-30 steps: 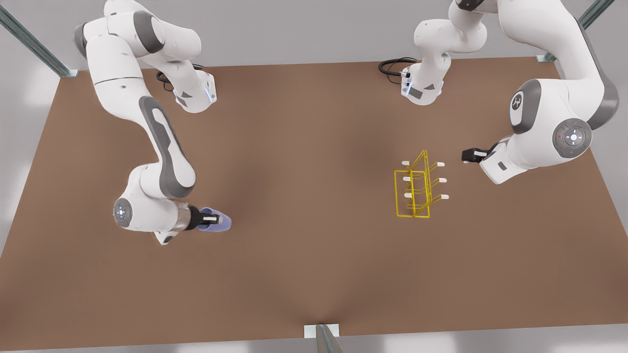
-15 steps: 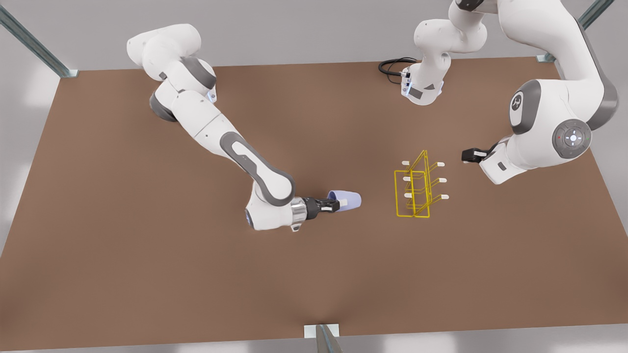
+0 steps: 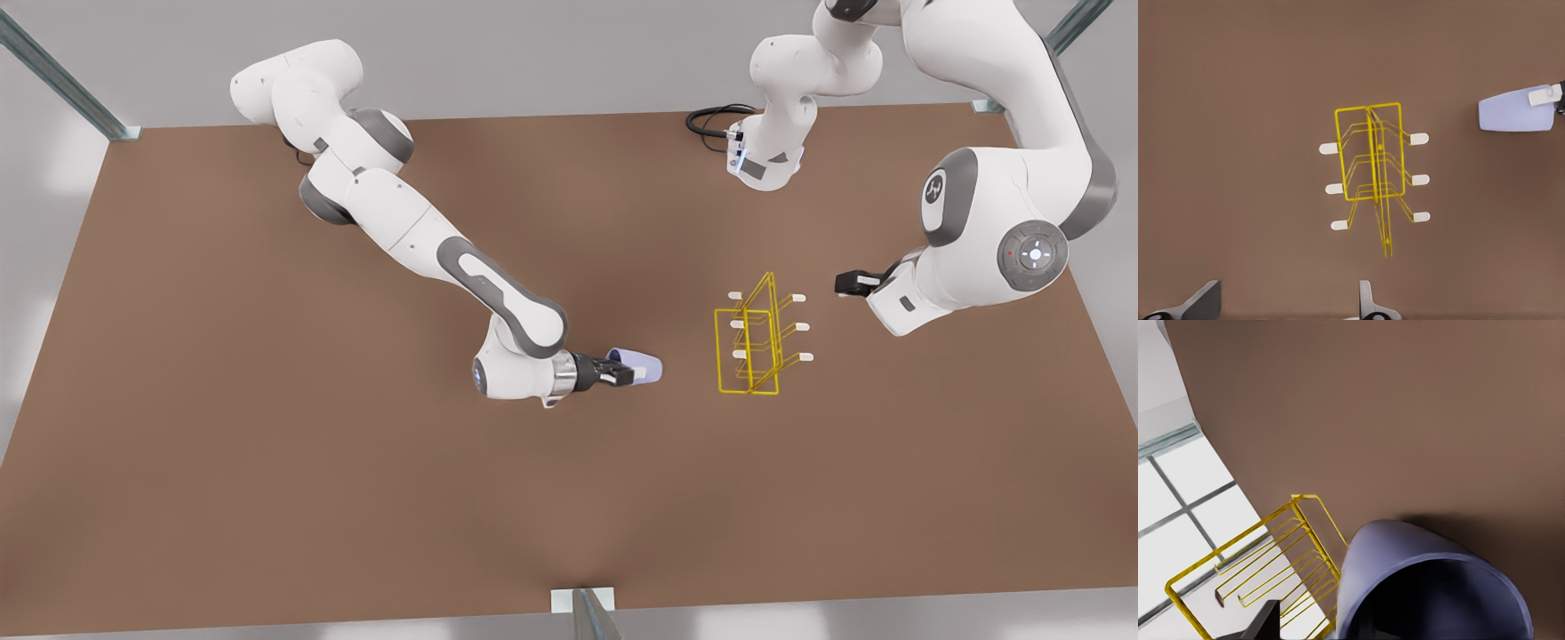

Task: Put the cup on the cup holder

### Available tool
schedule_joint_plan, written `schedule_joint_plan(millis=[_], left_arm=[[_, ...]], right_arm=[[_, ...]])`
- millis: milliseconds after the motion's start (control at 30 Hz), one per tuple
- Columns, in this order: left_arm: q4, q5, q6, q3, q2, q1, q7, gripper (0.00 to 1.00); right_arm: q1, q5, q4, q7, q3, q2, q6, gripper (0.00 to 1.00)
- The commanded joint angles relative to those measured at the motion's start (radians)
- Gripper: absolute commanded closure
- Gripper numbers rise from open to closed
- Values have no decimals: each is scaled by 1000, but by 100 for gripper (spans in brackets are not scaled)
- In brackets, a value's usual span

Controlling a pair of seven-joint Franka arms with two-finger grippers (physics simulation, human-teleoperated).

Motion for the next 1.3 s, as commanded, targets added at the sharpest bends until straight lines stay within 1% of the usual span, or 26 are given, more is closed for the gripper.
schedule_joint_plan(millis=[0,67,100,167,233,267,300,333,367,400,433,467,500,533,567,600,633,667,733,867,933,967,1067,1100,1200,1267], left_arm=[[-5,0,0,0,6,0,0,0],[-2,0,-2,-3,6,0,-5,0],[-2,0,-2,-5,7,0,-5,0],[-6,-9,-88,-8,42,-1,-2,0],[3,4,-82,-6,55,-1,-2,0],[3,2,-92,-14,53,-3,-11,0],[3,8,-88,-78,56,-3,-83,0],[3,13,-80,-117,61,-35,-197,0],[3,11,-68,-117,81,-110,-349,0],[5,31,-34,-117,133,-208,-662,0],[-18,33,163,-120,148,-265,-1000,0],[-60,30,280,-120,180,-302,-1248,0],[-165,30,478,-120,200,-317,-1541,0],[-316,37,746,-118,205,-319,-1916,0],[-342,28,813,-120,203,-319,-2055,0],[-342,5,857,-120,203,-321,-2177,0],[-364,-9,885,-120,205,-330,-2289,0],[-410,-9,946,-120,205,-344,-2380,0],[-423,-55,977,-120,200,-342,-2641,0],[-410,-188,1101,-120,229,-347,-2718,0],[-373,-188,1103,-120,288,-374,-2755,0],[-373,-188,1147,-120,288,-376,-2793,0],[-379,-174,1164,-120,297,-374,-2778,0],[-379,-161,1165,-120,308,-376,-2760,0],[-384,-135,1101,-150,328,-379,-2435,0],[-382,-135,1078,-161,337,-397,-2416,0]], right_arm=[[0,-6,-2,115,0,-4,28,16],[-22,-17,-28,110,0,-19,26,13],[-46,-19,-88,69,0,-42,25,9],[-92,-19,-203,-13,2,-96,13,8],[-146,-19,-300,-79,5,-148,10,6],[-167,-19,-317,-71,5,-185,-50,5],[-215,-37,-372,-74,2,-238,-96,1],[-285,-94,-397,-62,2,-289,-195,0],[-328,-98,-407,-57,2,-333,-273,0],[-351,-127,-415,-11,-9,-375,-288,0],[-400,-285,-404,24,-49,-412,-409,0],[-439,-456,-380,41,-113,-481,-542,0],[-459,-640,-332,43,-176,-571,-696,0],[-473,-839,-292,26,-246,-697,-825,0],[-494,-1045,-292,-54,-263,-797,-874,0],[-497,-1073,-294,-131,-323,-844,-889,0],[-497,-1094,-303,-227,-352,-881,-889,0],[-494,-1152,-308,-224,-349,-875,-889,0],[-491,-1174,-289,-212,-345,-851,-894,0],[-466,-1172,-286,-210,-342,-847,-891,0],[-468,-1168,-285,-212,-343,-846,-892,0],[-468,-1168,-288,-212,-343,-846,-894,0],[-470,-1165,-289,-214,-343,-843,-908,0],[-468,-1165,-289,-214,-343,-843,-909,0],[-468,-1165,-289,-218,-343,-841,-909,0],[-470,-1165,-289,-224,-343,-838,-909,0]])
